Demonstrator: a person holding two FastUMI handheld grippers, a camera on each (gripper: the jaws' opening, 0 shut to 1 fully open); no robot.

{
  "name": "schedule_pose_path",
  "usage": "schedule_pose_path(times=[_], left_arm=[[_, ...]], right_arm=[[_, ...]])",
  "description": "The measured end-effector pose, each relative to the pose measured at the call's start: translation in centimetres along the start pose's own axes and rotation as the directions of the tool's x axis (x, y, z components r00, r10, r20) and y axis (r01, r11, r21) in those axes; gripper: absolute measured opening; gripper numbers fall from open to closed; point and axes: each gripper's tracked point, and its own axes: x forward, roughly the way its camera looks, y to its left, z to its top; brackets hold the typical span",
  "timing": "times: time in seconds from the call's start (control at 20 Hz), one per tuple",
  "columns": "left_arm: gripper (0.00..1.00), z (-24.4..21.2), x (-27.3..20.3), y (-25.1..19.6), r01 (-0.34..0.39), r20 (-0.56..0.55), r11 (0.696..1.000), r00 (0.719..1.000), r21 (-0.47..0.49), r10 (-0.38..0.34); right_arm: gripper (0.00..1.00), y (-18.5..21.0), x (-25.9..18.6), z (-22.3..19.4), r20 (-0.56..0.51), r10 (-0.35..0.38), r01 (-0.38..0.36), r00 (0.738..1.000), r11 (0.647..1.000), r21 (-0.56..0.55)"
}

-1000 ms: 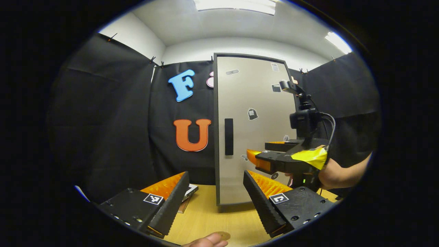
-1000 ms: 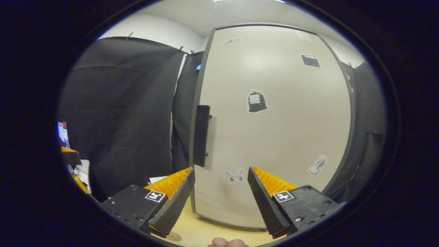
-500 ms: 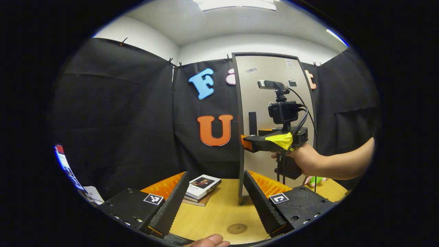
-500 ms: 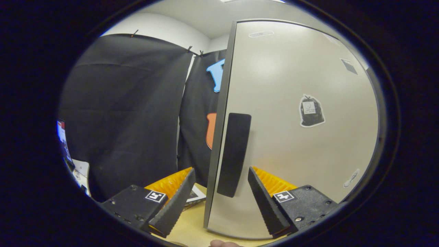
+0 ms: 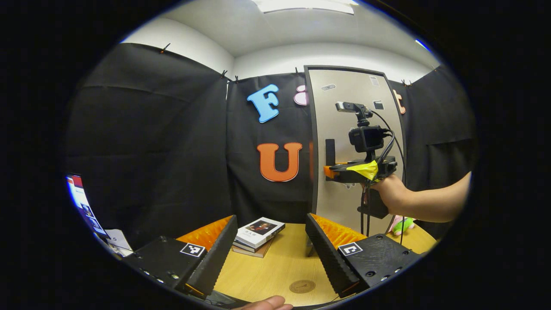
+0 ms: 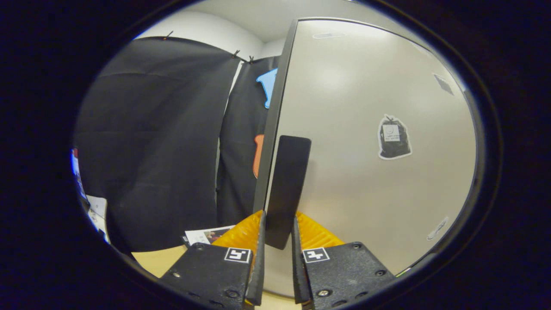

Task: Open the cabinet door with the right hand, grasp the bottle in the cabinet with the left hand and place it on the coaster, then close the cabinet door with the right hand.

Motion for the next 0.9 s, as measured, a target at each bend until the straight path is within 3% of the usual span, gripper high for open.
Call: schedule_pose_path(times=[0.4, 0.9], left_arm=[[0.96, -0.4, 0.1, 0.0, 0.044, 0.008, 0.999, 0.999, -0.010, -0.044], [0.96, -1.8, 1.6, 0.5, 0.099, -0.023, 0.995, 0.995, -0.016, -0.100]], right_arm=[[0.22, 0.2, -0.7, 0.0, -0.031, 0.022, -0.021, 0.999, 0.999, 0.037], [0.22, 1.1, -6.3, 0.4, -0.006, 0.099, -0.098, 0.995, 0.989, 0.109]])
